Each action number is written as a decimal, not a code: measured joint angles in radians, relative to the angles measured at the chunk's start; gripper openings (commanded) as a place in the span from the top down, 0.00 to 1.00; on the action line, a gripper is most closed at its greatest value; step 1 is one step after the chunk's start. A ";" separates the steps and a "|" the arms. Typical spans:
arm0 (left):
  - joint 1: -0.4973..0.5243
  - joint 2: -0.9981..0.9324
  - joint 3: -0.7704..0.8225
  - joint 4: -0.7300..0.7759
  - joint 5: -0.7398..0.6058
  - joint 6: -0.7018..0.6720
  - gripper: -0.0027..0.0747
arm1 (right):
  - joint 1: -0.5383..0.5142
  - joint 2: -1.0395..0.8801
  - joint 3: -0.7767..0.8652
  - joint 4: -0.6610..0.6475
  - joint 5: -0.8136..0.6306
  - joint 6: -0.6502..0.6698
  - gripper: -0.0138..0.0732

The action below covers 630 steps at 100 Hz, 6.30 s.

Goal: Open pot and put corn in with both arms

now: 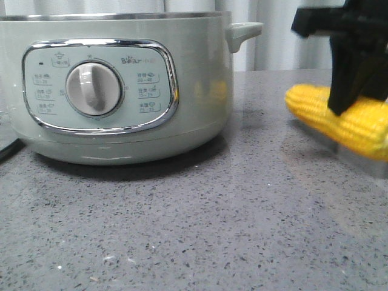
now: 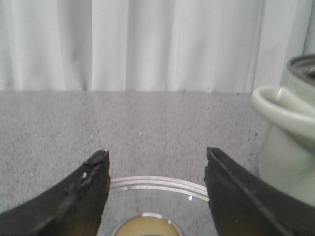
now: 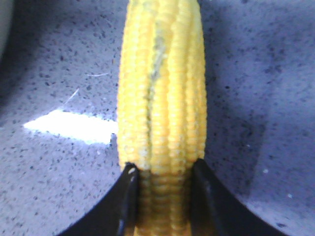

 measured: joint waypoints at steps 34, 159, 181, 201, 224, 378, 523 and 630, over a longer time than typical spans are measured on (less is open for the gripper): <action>0.000 -0.147 0.000 0.036 0.035 -0.002 0.48 | 0.020 -0.102 -0.291 -0.016 0.156 -0.014 0.80; 0.000 -0.187 0.000 0.087 0.047 -0.028 0.48 | 0.313 0.307 -0.568 0.076 -0.136 -0.082 0.44; -0.022 -0.211 0.000 0.137 0.047 -0.104 0.50 | 0.313 0.305 -0.568 0.078 -0.111 -0.082 0.48; -0.081 -0.325 0.000 0.282 0.047 -0.252 0.82 | 0.313 0.239 -0.568 0.071 0.007 -0.103 0.72; -0.129 -0.474 0.000 0.350 0.085 -0.362 0.99 | 0.313 0.127 -0.568 0.059 0.066 -0.119 0.92; -0.142 -1.023 -0.031 0.326 0.803 -0.446 0.99 | 0.288 -1.213 0.853 -0.114 -0.827 -0.123 0.92; -0.098 -1.042 0.168 -0.115 0.865 0.169 0.99 | 0.288 -1.350 0.893 -0.115 -0.827 -0.124 0.92; -0.072 -1.042 0.168 -0.133 1.132 0.208 0.99 | 0.288 -1.352 0.895 -0.115 -0.827 -0.124 0.92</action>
